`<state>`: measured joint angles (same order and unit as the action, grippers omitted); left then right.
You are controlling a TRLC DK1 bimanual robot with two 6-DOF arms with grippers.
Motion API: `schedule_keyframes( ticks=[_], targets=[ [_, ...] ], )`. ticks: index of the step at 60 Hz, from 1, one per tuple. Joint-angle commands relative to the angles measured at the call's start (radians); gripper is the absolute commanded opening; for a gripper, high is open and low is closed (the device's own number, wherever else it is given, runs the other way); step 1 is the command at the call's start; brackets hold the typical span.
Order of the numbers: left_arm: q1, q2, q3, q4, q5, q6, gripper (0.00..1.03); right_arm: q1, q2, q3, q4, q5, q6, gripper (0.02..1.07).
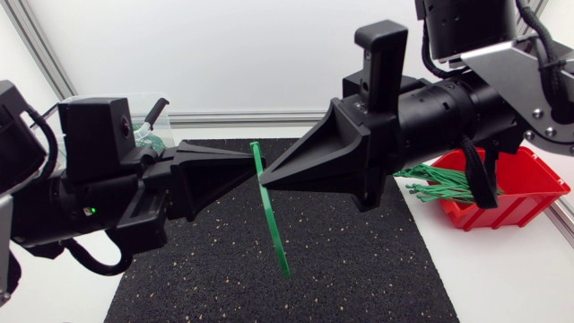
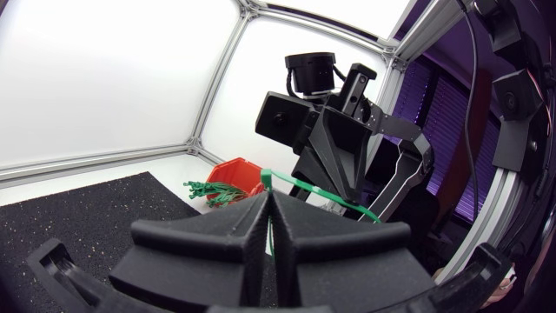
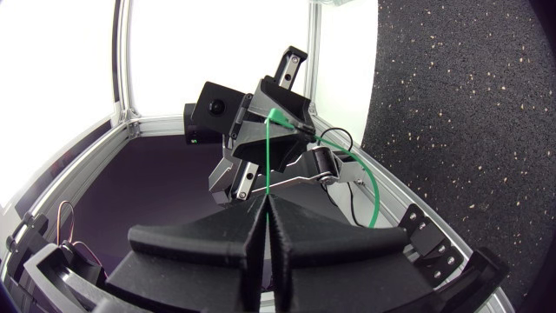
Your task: Take a green cable tie from the red box, thread the tail through the head to close it, then place it in the transparent bin on the left.
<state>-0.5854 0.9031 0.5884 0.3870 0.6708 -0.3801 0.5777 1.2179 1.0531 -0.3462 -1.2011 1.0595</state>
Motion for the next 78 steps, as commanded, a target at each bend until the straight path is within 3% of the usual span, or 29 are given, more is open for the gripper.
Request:
schedule_keyframes(
  ticks=[1,31,46,55,72,78],
  targets=[
    [-0.008,-0.020,-0.029,0.013,-0.008,0.020,0.04,-0.010,0.003,0.005,-0.016,-0.005,0.027,0.08],
    [-0.010,-0.013,-0.007,0.004,-0.028,-0.020,0.04,-0.003,-0.014,-0.004,-0.020,-0.005,0.027,0.08],
    [-0.004,0.014,-0.013,0.013,-0.028,-0.043,0.04,-0.024,0.011,0.096,-0.036,-0.002,0.027,0.08],
    [-0.002,0.014,-0.013,0.010,-0.028,-0.045,0.04,-0.093,0.072,0.117,0.108,-0.012,0.019,0.08],
    [-0.007,0.016,-0.009,0.009,-0.039,-0.043,0.04,-0.174,0.103,-0.033,0.616,-0.009,0.014,0.08],
    [-0.011,0.017,-0.010,0.009,-0.042,-0.042,0.04,-0.185,0.147,-0.065,0.633,-0.011,0.011,0.08]
  ],
)
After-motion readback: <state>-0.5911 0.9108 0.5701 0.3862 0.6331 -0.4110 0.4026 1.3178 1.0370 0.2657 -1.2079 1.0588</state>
